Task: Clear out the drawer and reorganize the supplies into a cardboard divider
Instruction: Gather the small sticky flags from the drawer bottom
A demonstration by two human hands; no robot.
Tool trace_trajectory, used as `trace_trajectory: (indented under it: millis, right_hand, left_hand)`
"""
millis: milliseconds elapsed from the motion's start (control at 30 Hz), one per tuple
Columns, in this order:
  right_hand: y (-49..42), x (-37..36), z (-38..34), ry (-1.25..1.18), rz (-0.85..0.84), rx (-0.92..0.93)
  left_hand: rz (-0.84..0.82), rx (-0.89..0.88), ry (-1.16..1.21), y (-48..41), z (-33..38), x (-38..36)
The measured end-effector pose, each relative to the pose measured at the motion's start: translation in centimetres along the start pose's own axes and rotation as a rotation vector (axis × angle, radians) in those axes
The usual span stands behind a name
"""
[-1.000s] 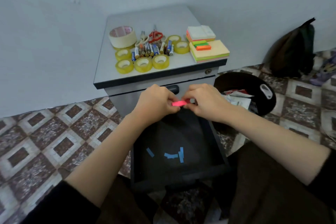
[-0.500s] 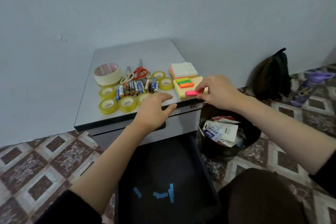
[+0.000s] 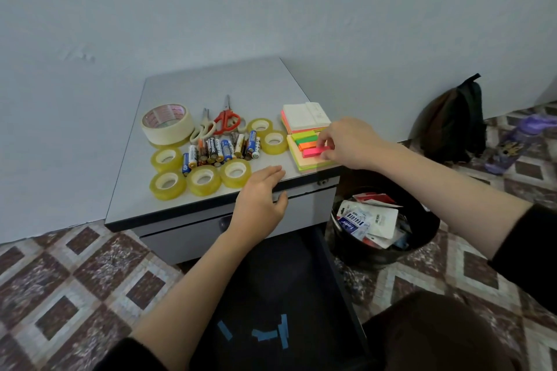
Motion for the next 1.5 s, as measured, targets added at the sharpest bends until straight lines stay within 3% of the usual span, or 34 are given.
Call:
trace_trajectory:
  millis: [667, 900, 1067, 1500]
  right_hand:
    - [0.4, 0.3, 0.1, 0.0, 0.042, -0.022]
    - [2.5, 0.9, -0.3, -0.128, 0.195, -0.013]
    - [3.4, -0.9, -1.8, -0.145, 0.158, 0.07]
    - [2.8, -2.2, -2.3, -0.083, 0.184, 0.054]
  left_hand:
    - [0.018, -0.014, 0.01, -0.1, 0.0, 0.1]
    - [0.016, -0.009, 0.016, 0.0, 0.0, 0.0]
    - [0.01, -0.009, 0.017, -0.1, 0.1, 0.0]
    - [-0.004, -0.009, 0.018, -0.2, -0.2, -0.2]
Point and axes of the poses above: each hand's wrist, its own y-axis away from the middle knuckle, its own x-axis out of the back of the hand, z = x × y, the point moved 7 cm from there along -y, towards the middle knuckle, and after that the axes turned 6 degrees about -z, right-handed, at the moved point
